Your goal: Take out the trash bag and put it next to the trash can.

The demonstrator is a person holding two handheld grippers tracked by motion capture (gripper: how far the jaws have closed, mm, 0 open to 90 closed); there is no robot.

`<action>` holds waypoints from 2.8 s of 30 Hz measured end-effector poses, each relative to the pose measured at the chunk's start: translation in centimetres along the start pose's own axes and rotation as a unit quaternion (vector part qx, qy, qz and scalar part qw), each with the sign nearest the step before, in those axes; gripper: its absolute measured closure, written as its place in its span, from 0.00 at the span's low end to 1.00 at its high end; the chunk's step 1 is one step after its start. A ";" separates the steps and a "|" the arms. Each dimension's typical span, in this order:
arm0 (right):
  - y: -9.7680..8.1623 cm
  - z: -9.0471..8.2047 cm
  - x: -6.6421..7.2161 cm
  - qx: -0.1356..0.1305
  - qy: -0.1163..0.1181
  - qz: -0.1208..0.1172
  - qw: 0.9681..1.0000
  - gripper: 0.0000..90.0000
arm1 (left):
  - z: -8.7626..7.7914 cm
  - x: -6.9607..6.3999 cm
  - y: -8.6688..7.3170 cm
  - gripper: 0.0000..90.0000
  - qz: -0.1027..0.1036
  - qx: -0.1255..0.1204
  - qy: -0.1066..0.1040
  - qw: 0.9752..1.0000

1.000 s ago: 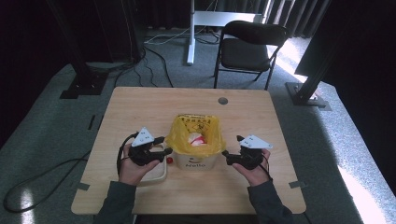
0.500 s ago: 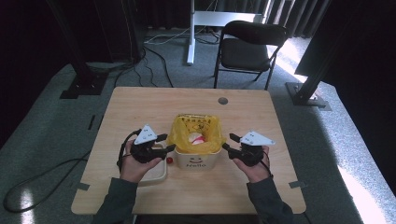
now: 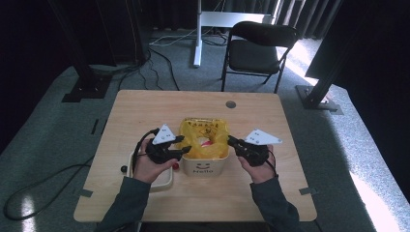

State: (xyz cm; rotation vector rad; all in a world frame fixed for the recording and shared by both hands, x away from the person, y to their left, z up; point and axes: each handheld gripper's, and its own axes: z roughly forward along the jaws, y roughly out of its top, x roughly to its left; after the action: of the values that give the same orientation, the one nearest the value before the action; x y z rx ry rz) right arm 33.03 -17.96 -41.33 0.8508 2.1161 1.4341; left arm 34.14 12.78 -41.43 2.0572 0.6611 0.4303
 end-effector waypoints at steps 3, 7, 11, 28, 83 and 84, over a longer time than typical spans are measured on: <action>0.2 0.4 0.2 0.007 0.018 0.000 1.000 0.96 | 0.4 -0.4 0.4 0.56 0.010 0.006 0.002 1.000; -0.2 1.0 0.6 0.024 0.044 0.002 0.999 0.80 | 0.9 -0.6 0.8 0.54 0.011 0.005 0.006 1.000; -0.5 1.4 0.9 0.036 0.057 0.003 0.998 0.57 | 1.2 -0.6 1.0 0.53 0.011 0.002 0.013 1.000; -0.3 3.3 2.6 0.061 0.026 -0.021 0.998 0.17 | 1.8 -0.7 1.9 0.50 -0.030 -0.023 0.030 0.999; 0.8 3.4 1.1 0.077 -0.015 -0.003 0.997 0.98 | -1.5 1.7 -2.2 0.45 -0.085 -0.017 0.052 0.995; 0.9 3.4 1.1 0.076 -0.016 -0.003 0.997 0.98 | -1.6 1.8 -2.3 0.45 -0.085 -0.015 0.053 0.995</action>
State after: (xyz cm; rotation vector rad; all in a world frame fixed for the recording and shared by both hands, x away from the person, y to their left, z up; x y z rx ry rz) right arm 34.67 -14.67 -41.71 0.9168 2.2240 1.2615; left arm 34.03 15.94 -42.44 1.9412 0.8808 0.4499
